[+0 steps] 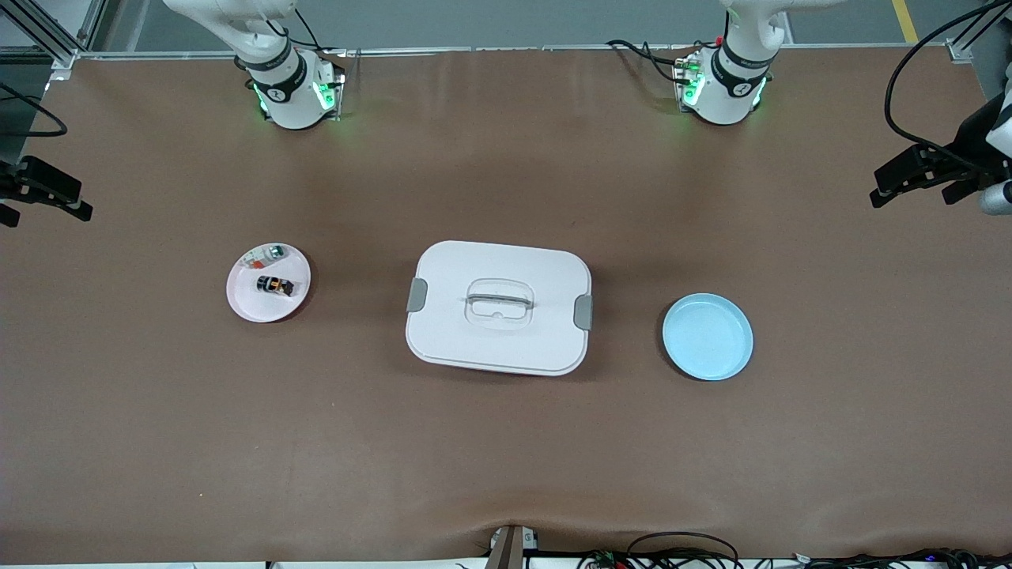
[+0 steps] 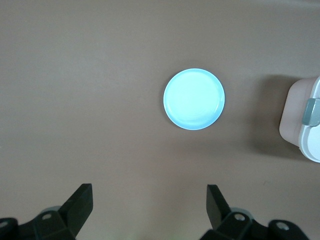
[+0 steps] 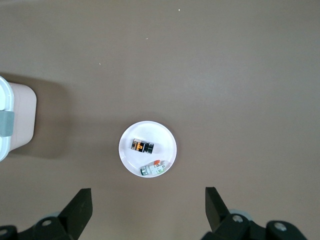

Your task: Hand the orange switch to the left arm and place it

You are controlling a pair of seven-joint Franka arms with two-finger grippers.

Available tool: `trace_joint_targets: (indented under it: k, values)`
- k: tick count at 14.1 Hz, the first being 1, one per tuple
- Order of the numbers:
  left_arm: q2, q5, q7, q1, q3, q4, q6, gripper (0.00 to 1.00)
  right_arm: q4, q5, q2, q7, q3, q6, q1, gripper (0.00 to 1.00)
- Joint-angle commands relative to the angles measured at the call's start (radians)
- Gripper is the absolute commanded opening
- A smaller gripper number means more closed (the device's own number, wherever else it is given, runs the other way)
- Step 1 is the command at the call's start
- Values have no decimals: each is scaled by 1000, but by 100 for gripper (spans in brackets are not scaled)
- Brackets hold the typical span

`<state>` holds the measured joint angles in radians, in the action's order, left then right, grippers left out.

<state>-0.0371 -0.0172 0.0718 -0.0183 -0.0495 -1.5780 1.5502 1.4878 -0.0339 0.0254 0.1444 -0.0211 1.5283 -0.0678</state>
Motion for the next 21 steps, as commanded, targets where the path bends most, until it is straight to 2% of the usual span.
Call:
trace_joint_targets:
  k: [1,21]
  values:
    - [8,-3,-15,0,3,21,-21,100,-7,11,-9,-108,6,-11,31,100]
    - [9,-3,-14,0,3,19,-21,100,-17,3,-9,-100,0,-50,25,100]
